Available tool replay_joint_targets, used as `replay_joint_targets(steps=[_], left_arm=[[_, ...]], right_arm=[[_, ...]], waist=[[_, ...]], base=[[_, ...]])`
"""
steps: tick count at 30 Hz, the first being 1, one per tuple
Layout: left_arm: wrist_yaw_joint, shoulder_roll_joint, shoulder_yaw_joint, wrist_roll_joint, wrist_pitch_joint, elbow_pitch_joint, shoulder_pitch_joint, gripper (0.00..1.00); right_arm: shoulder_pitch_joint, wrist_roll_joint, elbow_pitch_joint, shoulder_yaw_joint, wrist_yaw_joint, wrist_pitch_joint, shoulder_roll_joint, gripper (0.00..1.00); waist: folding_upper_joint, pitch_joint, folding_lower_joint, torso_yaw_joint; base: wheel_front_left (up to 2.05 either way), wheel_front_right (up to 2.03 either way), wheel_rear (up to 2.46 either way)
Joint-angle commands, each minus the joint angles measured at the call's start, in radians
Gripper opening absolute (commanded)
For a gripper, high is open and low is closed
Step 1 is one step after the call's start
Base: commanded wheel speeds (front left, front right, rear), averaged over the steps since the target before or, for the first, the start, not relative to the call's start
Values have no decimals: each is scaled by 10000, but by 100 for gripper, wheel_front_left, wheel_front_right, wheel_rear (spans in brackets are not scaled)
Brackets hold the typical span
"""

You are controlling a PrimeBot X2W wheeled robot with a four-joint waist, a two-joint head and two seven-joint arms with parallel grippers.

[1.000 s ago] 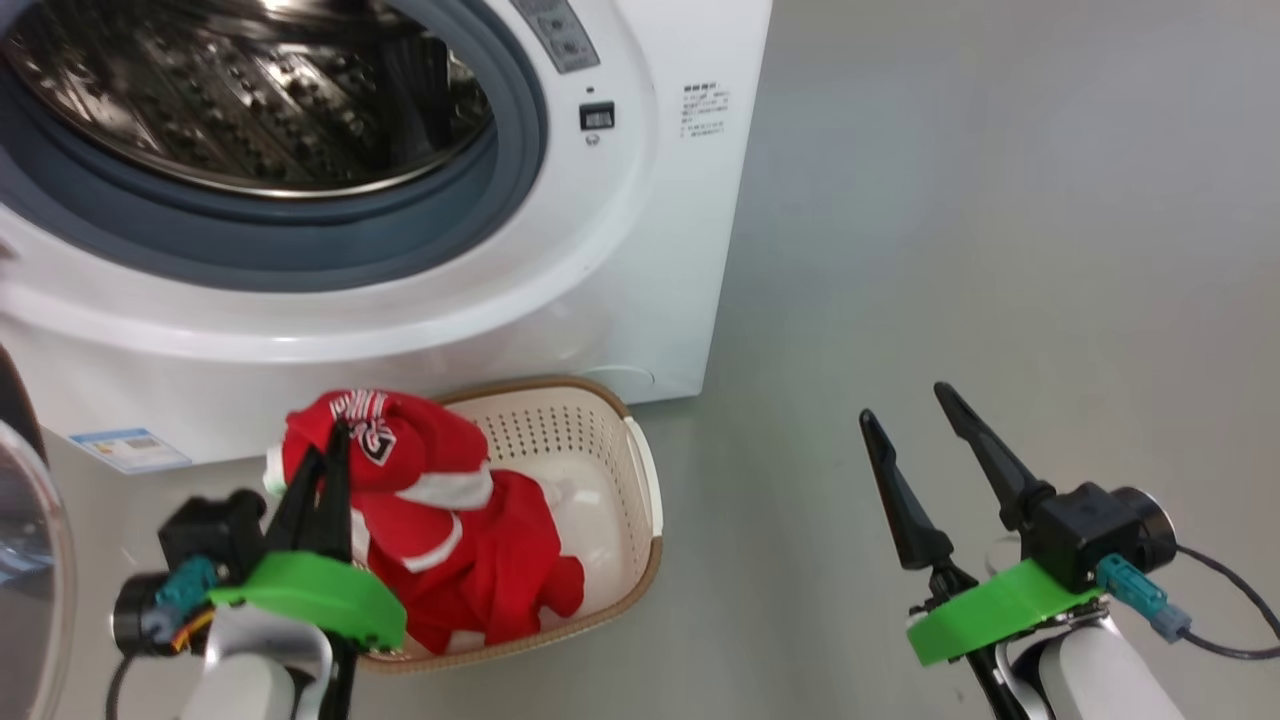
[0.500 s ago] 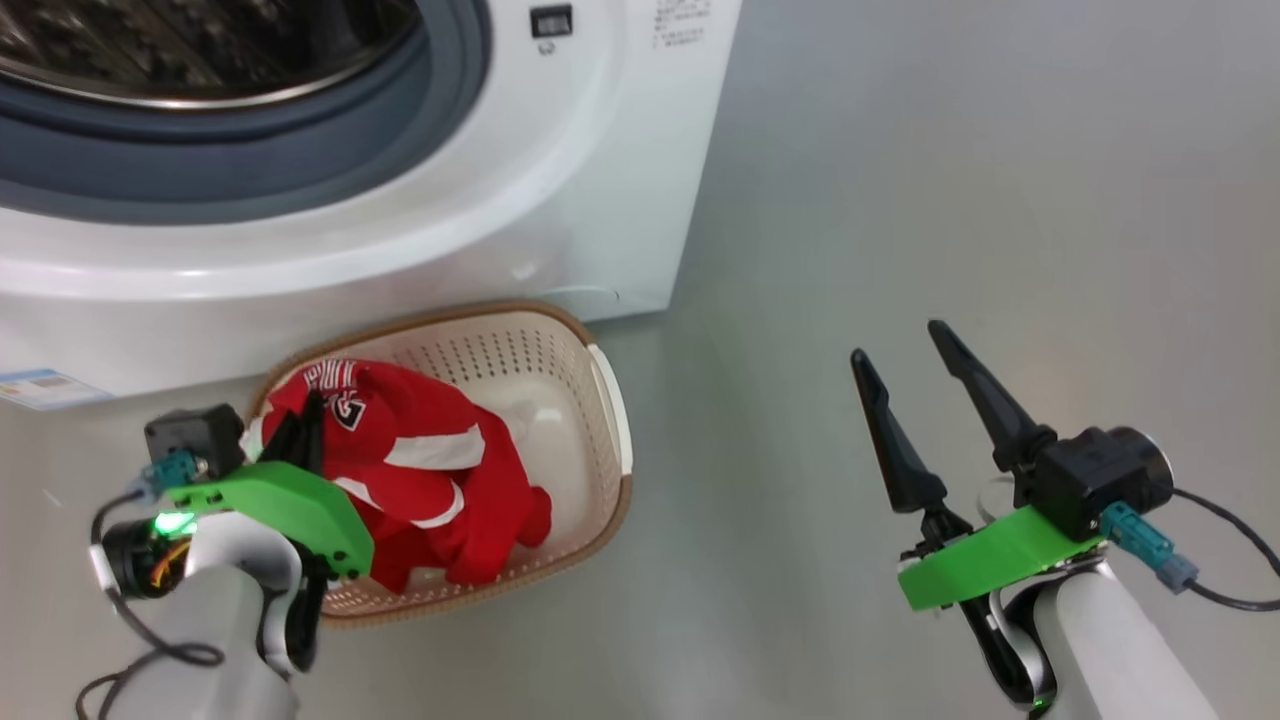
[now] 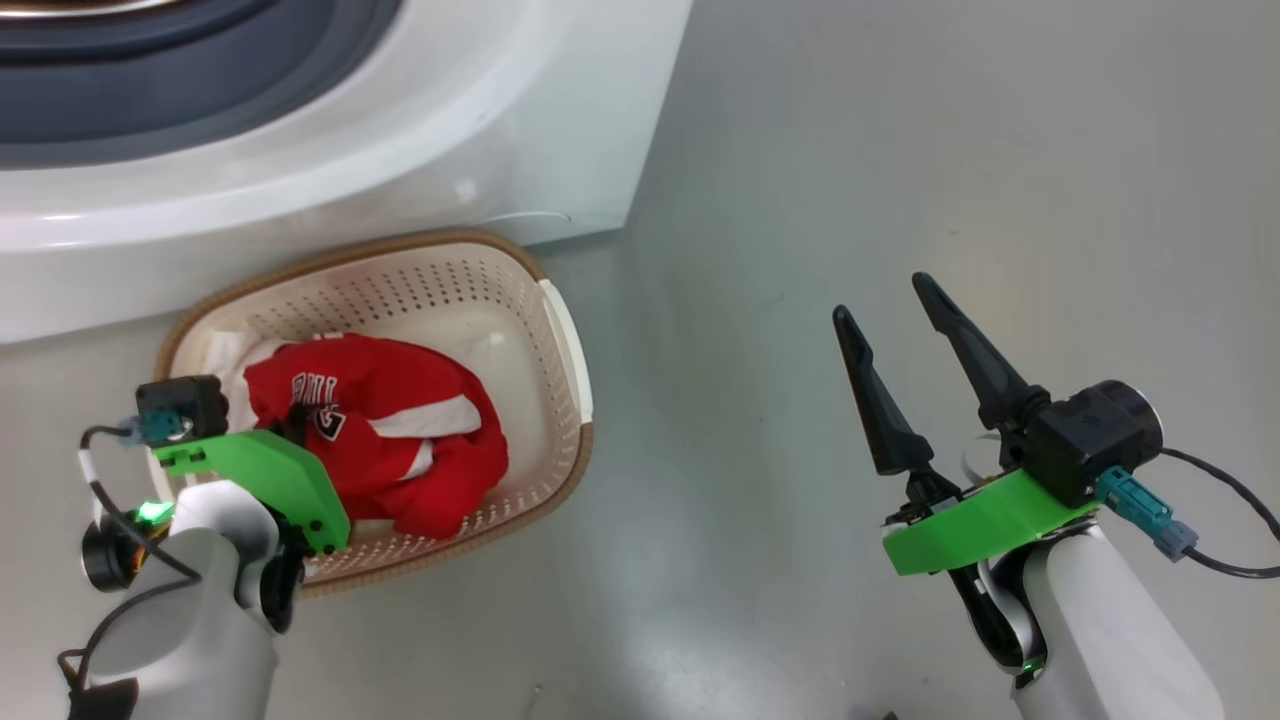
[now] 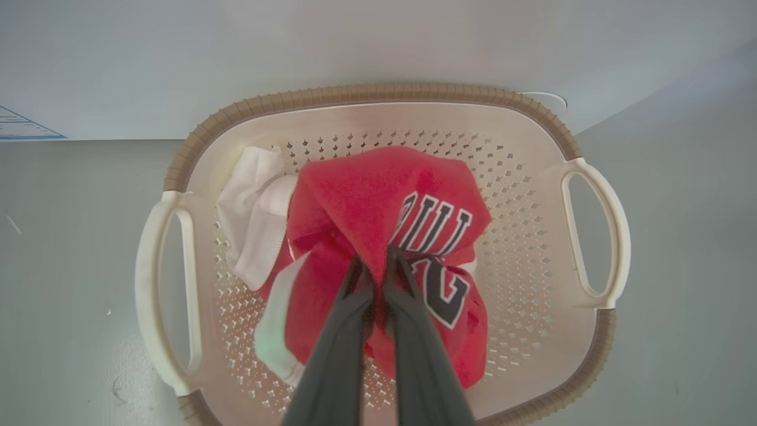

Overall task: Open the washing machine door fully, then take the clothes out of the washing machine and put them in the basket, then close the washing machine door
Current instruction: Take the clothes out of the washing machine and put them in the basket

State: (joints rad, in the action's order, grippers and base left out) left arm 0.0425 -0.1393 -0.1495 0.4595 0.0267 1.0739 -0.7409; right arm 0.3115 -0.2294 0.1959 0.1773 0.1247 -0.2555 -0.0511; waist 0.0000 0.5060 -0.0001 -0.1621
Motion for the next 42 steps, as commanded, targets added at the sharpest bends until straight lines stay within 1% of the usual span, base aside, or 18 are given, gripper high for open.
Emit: replay_joint_targets(steps=[1, 6, 11, 18, 26, 27, 28, 29, 30, 31, 42], left_arm=[[90, -299, 210, 86, -17, 175, -224, 0], [246, -363, 106, 124, -269, 1018, -553, 0], [277, -482, 62, 158, -313, 1569, -735, 0], [331, -630, -38, 150, -242, 1846, -827, 0], [356, -630, -198, 126, -64, 1994, -1004, 0], [358, -623, -203, 137, -11, 2005, -1018, 23], [369, -610, -196, 164, 31, 2016, -1025, 39], [376, -588, -199, 191, 186, 2031, -1027, 84], [400, -568, -216, 196, 279, 2036, -1019, 98], [430, -544, -231, 203, 389, 2038, -1013, 100], [679, -168, -431, 258, 1832, 1840, -644, 100]], right_arm=[[116, -82, -289, 216, 60, -63, 9, 100], [180, -73, -427, 189, 60, -63, 9, 100], [177, -183, -508, 268, 60, -63, 9, 100], [205, -258, -575, 311, 60, -63, 9, 100], [254, -220, -588, 214, 60, -63, 9, 100], [265, -226, -578, 218, 60, -63, 9, 100], [271, -230, -569, 219, 60, -63, 9, 100], [277, -238, -540, 221, 60, -63, 9, 100], [287, -243, -519, 224, 60, -63, 9, 100], [303, -246, -492, 216, 60, -63, 9, 100], [329, 37, -294, -85, 60, -63, 9, 100]], waist=[[0, 311, 1, -249], [0, 600, 1, -466], [0, 860, 1, -694], [0, 1140, 1, -887], [0, 1333, 1, -797], [0, 1335, 1, -770], [0, 1328, 1, -737], [0, 1270, 1, -663], [0, 1232, 1, -626], [0, 1186, 1, -586], [0, 264, 1, 6]], base=[[0, 0, 0], [0, 0, 0], [0, 0, 0], [0, 0, 0], [0, 0, 0], [0, 0, 0], [0, 0, 0], [0, 0, 0], [0, 0, 0], [0, 0, 0], [0, 0, 0]])
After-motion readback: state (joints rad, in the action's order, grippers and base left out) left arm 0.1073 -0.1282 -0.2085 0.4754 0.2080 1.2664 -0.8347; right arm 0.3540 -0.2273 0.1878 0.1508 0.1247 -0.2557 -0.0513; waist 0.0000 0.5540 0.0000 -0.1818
